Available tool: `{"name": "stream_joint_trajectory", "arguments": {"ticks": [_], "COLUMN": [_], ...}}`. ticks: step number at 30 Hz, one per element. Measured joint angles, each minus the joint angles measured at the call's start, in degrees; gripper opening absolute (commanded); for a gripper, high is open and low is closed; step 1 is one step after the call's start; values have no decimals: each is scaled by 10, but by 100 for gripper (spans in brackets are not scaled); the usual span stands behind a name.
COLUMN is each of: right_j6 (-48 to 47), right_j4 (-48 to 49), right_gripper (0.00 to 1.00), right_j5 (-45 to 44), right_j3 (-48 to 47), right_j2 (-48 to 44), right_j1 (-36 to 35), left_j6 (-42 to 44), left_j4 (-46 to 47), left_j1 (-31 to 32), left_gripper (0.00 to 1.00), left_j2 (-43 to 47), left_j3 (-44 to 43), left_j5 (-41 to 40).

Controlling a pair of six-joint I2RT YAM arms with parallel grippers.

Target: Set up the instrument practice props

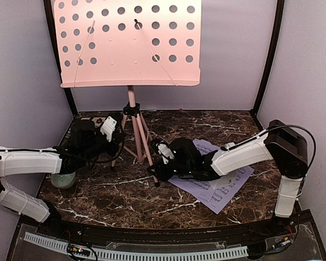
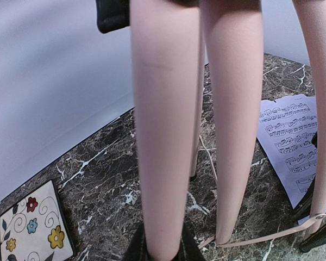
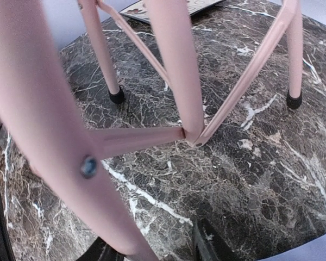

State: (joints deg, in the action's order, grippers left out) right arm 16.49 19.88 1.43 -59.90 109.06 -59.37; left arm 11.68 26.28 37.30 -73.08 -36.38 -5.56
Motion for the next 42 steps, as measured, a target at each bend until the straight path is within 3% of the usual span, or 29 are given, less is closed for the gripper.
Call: {"name": "stream_joint_trajectory", "arguments": {"ticks": [3, 4, 5, 7, 23, 29, 42], "right_j6": [3, 6, 3, -37, -97, -119, -190], "right_j4": [3, 5, 6, 9, -28, -39, -8], "right_gripper": [15, 3, 0, 0, 0, 0, 0], "right_j5": [-1, -2, -3, -2, -14, -21, -92], "right_j3": [-1, 0, 0, 2, 92, 74, 14], "right_j2": [0, 0, 0, -2, -121, -115, -39], "right_j1": [-3, -4, -5, -10, 15, 30, 57], "left_j6": [0, 0, -1, -2, -4, 3, 81], "left_j4": [0, 0, 1, 2, 0, 29, 122], "left_j1": [0, 0, 0, 0, 11, 10, -10], "left_gripper": [0, 0, 0, 0, 0, 0, 0], "left_j2": [0, 0, 0, 0, 40, 27, -87], "left_j3": [0, 0, 0, 0, 27, 22, -36], "left_j5": [-1, -2, -3, -7, 2, 1, -16]}}
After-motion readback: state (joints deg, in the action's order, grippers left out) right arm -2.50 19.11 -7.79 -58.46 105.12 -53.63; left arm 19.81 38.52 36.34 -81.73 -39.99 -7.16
